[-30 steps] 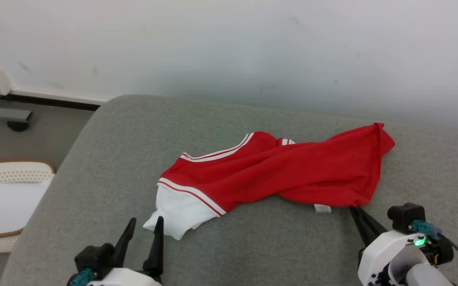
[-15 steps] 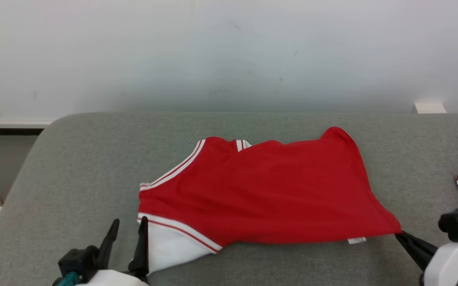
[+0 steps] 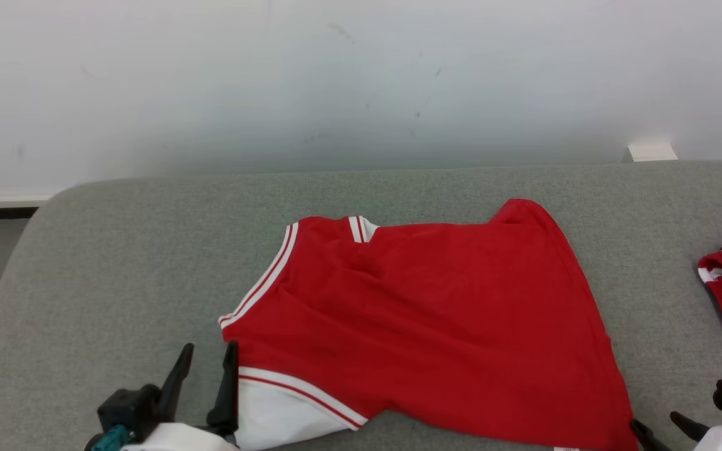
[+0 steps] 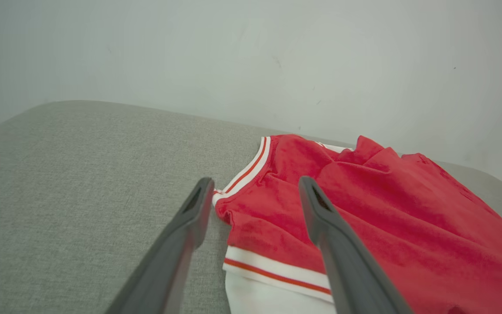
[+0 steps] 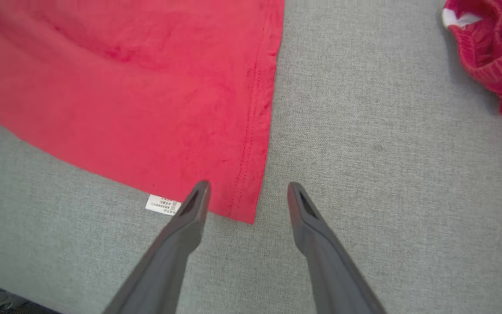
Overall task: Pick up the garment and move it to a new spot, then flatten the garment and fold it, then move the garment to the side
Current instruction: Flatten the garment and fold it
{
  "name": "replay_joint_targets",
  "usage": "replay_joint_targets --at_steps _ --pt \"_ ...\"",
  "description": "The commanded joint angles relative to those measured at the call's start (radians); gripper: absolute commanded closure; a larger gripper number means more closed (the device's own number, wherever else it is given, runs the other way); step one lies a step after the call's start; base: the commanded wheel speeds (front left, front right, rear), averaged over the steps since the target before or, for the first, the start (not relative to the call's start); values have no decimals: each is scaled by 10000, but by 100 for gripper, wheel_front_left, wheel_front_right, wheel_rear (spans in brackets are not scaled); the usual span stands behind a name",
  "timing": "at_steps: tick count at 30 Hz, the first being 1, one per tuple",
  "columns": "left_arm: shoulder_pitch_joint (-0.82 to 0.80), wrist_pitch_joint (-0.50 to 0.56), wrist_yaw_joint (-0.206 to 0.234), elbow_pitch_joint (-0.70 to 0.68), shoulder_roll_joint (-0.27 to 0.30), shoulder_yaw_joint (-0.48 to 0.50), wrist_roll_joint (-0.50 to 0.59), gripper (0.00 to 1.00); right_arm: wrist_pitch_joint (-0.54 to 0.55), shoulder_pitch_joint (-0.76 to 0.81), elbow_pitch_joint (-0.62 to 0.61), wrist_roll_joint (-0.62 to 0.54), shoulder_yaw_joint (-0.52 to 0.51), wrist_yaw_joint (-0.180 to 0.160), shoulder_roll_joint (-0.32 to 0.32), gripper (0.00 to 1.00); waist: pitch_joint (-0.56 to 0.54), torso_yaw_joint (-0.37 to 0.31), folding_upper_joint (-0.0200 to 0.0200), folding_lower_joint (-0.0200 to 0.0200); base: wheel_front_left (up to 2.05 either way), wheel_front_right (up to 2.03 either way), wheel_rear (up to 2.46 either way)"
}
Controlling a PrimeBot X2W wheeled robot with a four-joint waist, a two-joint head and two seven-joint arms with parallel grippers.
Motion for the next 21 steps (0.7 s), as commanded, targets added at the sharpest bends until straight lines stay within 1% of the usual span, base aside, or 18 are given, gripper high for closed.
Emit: replay_joint_targets --at_steps 1,5,9,14,19,21 --pt "-82 2 -35 36 130 32 -102 0 -140 -65 -25 53 -223 -23 164 0 -49 -3 -1 0 0 0 0" --pt "-57 2 11 31 172 53 -116 0 -313 -53 -371 50 -529 -22 244 0 -118 31 -1 0 0 0 0" --pt "32 2 27 16 187 59 -152 0 -1178 -199 -1179 -178 -922 -22 536 0 -233 98 -1 0 0 0 0" --pt "122 2 56 14 164 1 -192 0 -2803 -191 -1467 -598 -1124 -22 1442 0 -347 235 -1 0 0 0 0" --pt "155 2 51 8 195 -58 -216 0 -4357 -63 -931 -992 -1154 -22 2370 0 -358 336 -1 0 0 0 0" --pt "154 31 54 29 217 -91 -229 0 -4887 -108 -586 -1045 -1071 -22 2603 0 -351 351 -1 0 0 0 0"
